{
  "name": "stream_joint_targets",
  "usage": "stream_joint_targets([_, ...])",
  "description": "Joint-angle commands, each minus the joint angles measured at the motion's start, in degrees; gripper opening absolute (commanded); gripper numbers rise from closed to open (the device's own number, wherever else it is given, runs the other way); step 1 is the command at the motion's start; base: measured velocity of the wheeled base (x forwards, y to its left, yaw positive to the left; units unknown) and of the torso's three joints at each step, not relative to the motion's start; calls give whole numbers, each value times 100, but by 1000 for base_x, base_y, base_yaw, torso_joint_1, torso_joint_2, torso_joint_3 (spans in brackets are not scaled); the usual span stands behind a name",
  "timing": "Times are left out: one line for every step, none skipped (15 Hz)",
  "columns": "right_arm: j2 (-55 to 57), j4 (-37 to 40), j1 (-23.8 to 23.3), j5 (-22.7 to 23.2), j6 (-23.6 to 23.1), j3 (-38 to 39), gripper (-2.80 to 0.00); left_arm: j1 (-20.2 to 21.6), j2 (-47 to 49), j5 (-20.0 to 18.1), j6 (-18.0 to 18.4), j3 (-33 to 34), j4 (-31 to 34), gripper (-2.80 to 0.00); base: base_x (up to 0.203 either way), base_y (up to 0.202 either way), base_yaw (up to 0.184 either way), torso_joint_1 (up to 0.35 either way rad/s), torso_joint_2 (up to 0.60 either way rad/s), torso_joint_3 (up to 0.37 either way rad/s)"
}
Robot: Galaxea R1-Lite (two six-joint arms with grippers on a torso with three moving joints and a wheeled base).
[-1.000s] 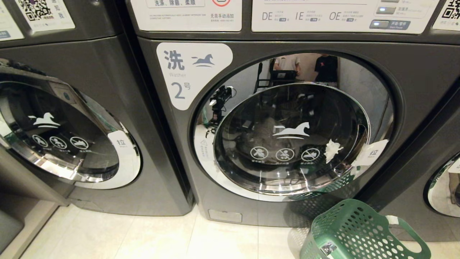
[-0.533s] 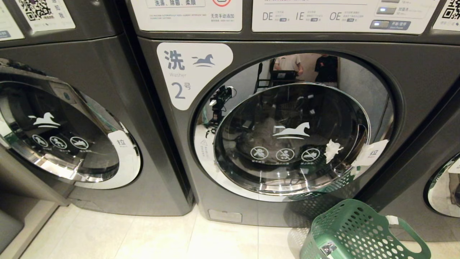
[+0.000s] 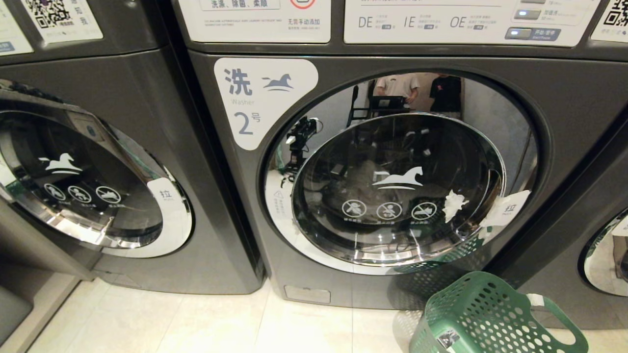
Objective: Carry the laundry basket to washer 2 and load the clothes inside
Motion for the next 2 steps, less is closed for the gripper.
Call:
stream_joint_targets([11,5,1,2,-5,6,-280,1,-11,0,2,2,10,-280,0,0,0,0,0,0])
stream_joint_targets([11,-1,1,2,-5,0,-280,1,-11,0,2,2,10,-280,0,0,0,0,0,0])
